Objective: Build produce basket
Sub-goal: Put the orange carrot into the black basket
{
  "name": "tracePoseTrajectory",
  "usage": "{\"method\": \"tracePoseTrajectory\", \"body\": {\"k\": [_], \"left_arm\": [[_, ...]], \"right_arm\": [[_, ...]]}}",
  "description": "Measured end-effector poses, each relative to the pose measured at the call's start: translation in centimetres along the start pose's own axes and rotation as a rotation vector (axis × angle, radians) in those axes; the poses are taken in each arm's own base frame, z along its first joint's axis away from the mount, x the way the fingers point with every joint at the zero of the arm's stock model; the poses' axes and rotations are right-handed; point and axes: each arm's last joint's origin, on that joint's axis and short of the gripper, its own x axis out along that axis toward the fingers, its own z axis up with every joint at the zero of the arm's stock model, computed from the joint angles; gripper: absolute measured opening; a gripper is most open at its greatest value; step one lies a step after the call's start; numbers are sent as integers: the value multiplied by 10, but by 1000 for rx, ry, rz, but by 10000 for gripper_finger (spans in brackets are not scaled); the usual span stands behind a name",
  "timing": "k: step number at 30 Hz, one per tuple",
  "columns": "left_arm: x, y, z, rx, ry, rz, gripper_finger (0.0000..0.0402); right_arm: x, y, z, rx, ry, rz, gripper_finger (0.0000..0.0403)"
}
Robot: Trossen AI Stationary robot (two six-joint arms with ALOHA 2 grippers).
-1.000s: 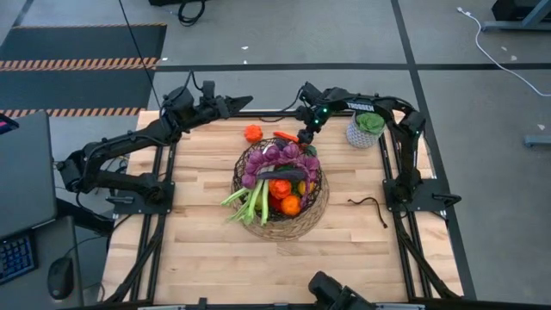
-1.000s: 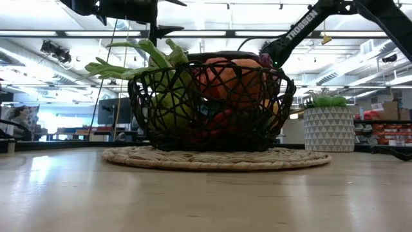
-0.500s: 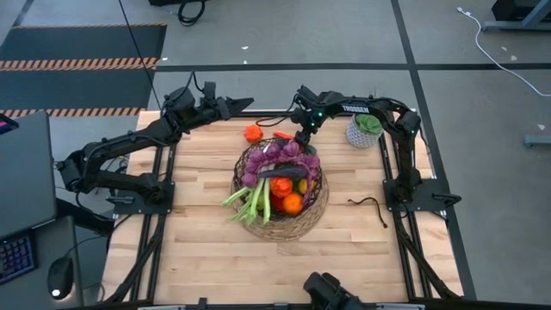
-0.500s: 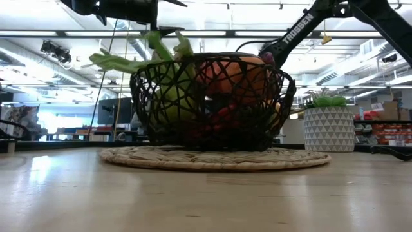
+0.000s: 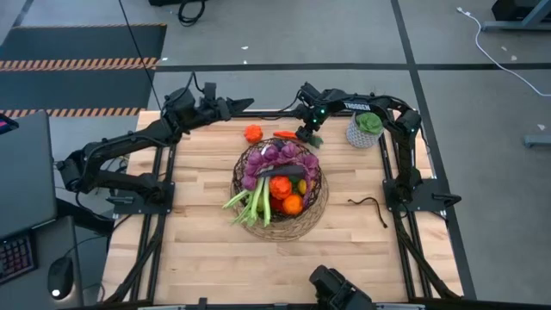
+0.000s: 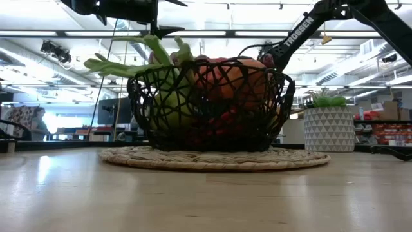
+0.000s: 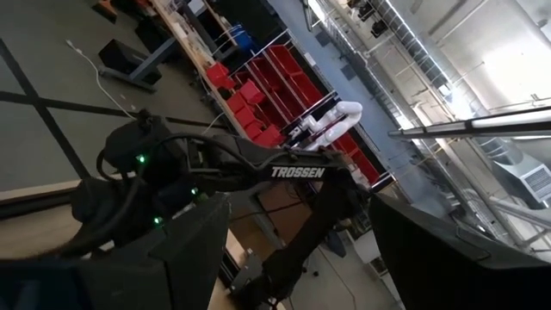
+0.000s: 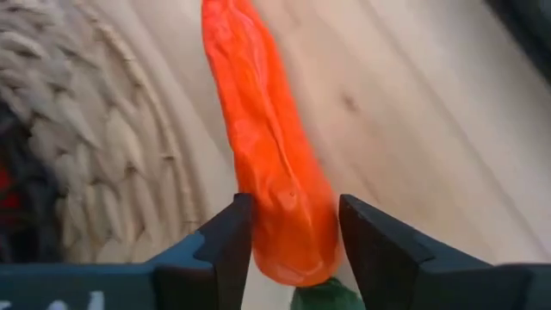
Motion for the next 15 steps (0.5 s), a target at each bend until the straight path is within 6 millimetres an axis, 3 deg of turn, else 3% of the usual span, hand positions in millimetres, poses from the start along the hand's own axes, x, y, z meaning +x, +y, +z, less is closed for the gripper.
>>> {"method": "tracePoseTrajectory", "body": {"k": [9, 15], "left_arm": [[0, 0, 0, -7, 0, -1, 286], [0, 0, 0, -6, -1, 0, 286]], "right_arm": [[-7, -20, -5, 67, 20, -11, 146], [-18, -23, -8, 105, 24, 13, 133]]}}
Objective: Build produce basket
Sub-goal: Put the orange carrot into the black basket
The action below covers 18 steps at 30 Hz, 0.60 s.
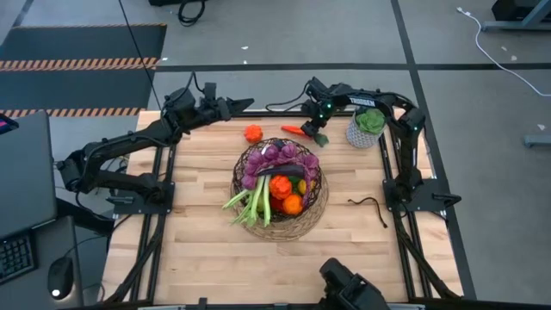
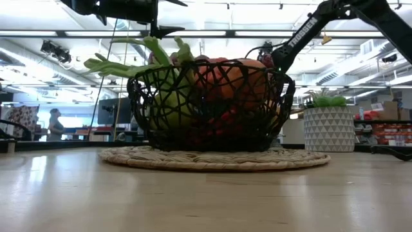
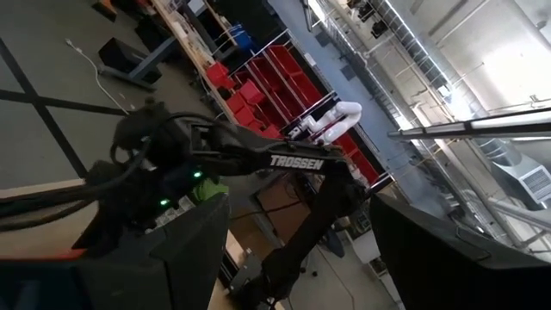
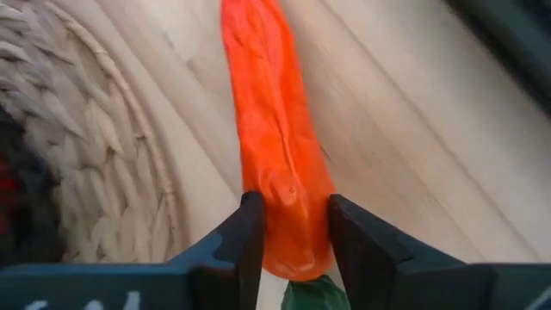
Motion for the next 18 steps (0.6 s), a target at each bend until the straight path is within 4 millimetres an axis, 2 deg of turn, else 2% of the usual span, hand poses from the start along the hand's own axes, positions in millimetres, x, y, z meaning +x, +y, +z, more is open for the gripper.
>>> {"method": "tracePoseTrajectory", "body": {"k": [4, 12, 15, 18], "left_arm": [[0, 0, 0, 27, -2, 2, 286], [-1, 3, 4, 39, -23, 18, 286], [-1, 4, 5, 39, -26, 21, 286], [-1, 4, 5, 39, -26, 21, 286]], "right_arm": [[-25, 10, -1, -15, -36, -1, 124], [-90, 41, -10, -49, -167, -16, 92], [-102, 48, -9, -93, -228, -55, 88], [-100, 47, -7, -86, -244, -28, 103]]}}
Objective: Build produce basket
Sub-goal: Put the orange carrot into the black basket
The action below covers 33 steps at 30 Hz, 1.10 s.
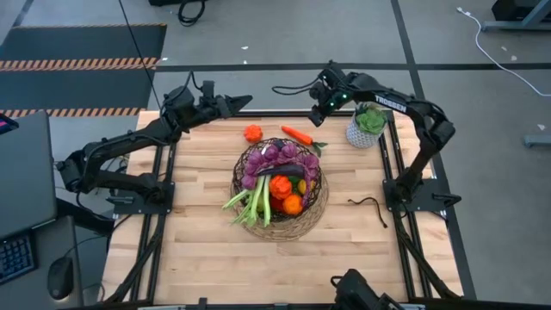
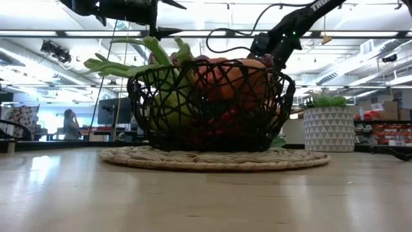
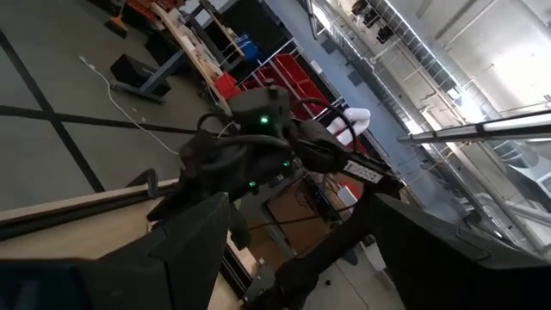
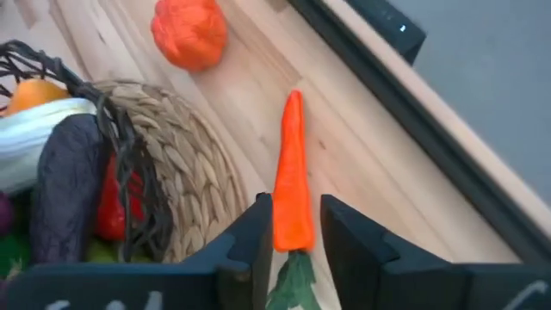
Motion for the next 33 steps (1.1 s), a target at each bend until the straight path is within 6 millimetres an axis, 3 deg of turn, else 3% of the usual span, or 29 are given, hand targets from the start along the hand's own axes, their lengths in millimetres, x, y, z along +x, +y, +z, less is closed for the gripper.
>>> {"method": "tracePoseTrajectory", "body": {"k": [10, 16, 23, 27, 33], "left_arm": [[1, -5, -6, -14, 24, -20, 286], [2, -9, -11, -17, 40, -32, 286], [2, -11, -15, -46, 60, -38, 286], [3, -13, -17, -47, 68, -44, 286], [3, -11, -19, -51, 88, -22, 286]], "right_arm": [[63, -15, -12, 77, 185, 75, 206], [102, -22, -24, 55, 291, 97, 234], [127, -31, -32, 58, 333, 79, 229], [129, -32, -32, 49, 331, 56, 211], [119, -30, -23, 6, 259, 22, 153]]}}
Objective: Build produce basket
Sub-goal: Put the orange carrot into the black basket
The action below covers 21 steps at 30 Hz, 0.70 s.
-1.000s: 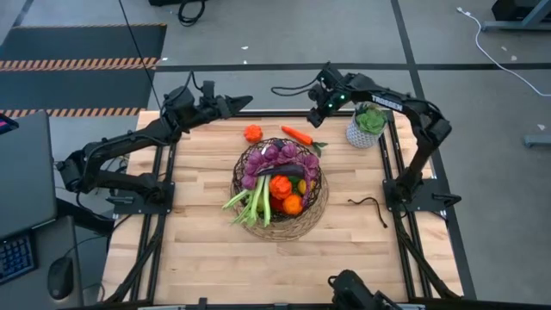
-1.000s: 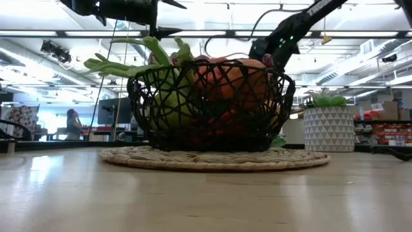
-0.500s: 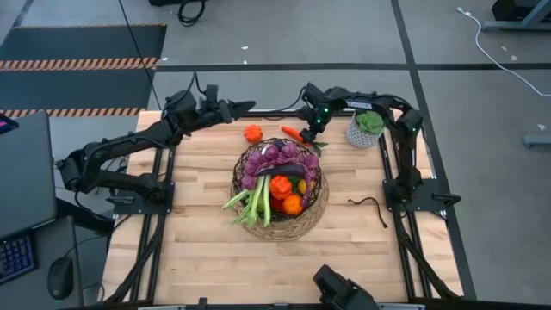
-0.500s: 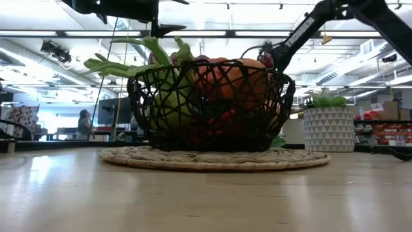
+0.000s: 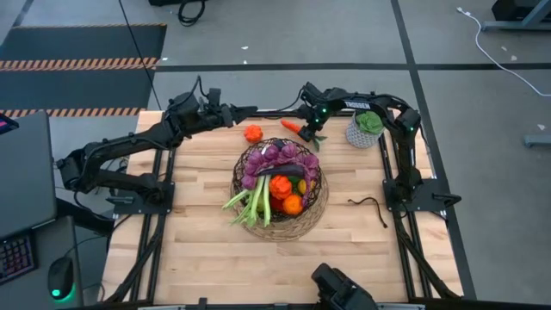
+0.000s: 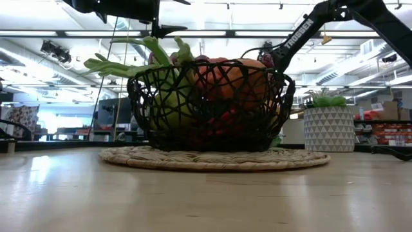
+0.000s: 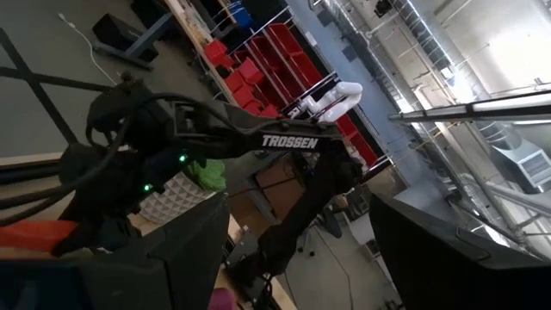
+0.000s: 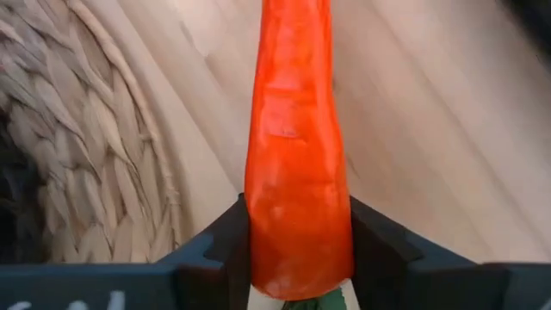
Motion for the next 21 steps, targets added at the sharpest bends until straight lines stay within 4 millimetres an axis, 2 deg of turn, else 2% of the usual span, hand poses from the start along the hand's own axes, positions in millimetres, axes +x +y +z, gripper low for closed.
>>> {"method": "tracePoseTrajectory", "body": {"k": [5, 9, 16, 21], "left_arm": [[0, 0, 0, 0, 1, 1, 286], [0, 0, 0, 5, 0, 1, 286], [0, 2, 2, 12, -8, 8, 286], [-1, 4, 6, 42, -20, 17, 286]], "right_arm": [[-6, 2, 0, 2, -4, -3, 147], [-23, 7, -6, 4, 24, -1, 147], [-85, 30, -15, 29, -50, 5, 156], [-131, 68, -26, 23, -153, 53, 156]]}}
